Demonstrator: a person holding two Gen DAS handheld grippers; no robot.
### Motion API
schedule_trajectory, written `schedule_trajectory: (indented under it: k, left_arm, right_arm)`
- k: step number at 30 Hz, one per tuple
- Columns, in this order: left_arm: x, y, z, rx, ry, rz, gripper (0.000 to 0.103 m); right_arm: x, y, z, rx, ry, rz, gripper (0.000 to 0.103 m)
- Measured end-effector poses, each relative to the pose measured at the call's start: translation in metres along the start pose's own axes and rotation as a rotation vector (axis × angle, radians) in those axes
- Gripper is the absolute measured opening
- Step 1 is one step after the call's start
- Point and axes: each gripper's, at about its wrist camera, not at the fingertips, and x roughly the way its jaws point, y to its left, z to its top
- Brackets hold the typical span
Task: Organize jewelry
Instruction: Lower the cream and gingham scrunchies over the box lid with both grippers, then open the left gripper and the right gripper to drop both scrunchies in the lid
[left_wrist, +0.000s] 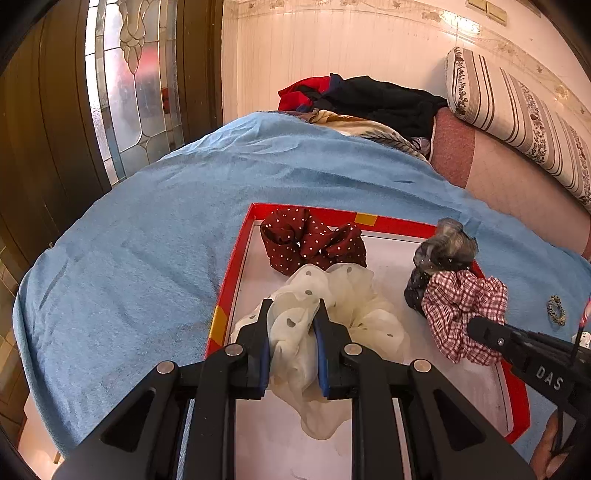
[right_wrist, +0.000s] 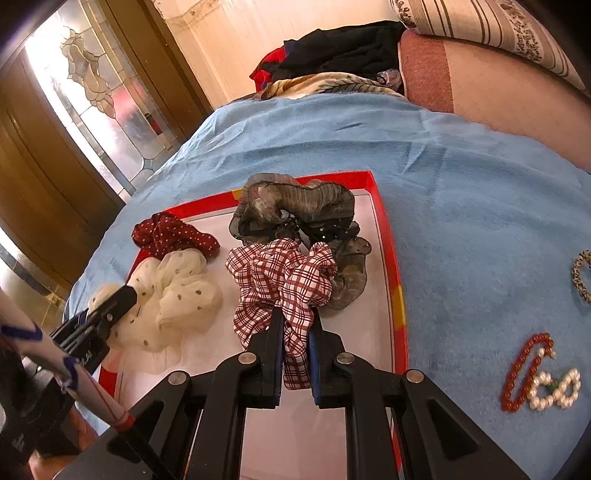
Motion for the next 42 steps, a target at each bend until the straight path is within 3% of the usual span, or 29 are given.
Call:
schedule_trajectory:
  k: [18, 24, 27, 33, 42]
  left_arm:
    - [0.015, -0.008, 0.003, 0.003, 0.018, 0.031, 0.023]
    - [0.013, -0.009, 0.002, 0.005, 0.011, 0.041, 0.033]
    - [0.012, -0.009, 0.003, 0.002, 0.008, 0.046, 0.039]
    - [0.007, -0.009, 0.005, -0.010, -0.010, 0.040, 0.050]
    - [-0.006, -0.009, 0.009, -0.030, -0.052, 0.040, 0.054]
  right_arm:
    - [0.025, 0.001, 0.012, -0.003, 0.045, -0.008, 0.017]
    - [0.024, 0.003, 0.011, -0.011, 0.052, -0.011, 0.020]
    - [0.023, 0.004, 0.011, -0.012, 0.056, -0.007, 0.033]
    - [0.015, 0.005, 0.011, -0.008, 0.049, 0.002, 0.038]
    - [-0.006, 0.008, 0.012, -0.004, 0.019, 0.023, 0.040]
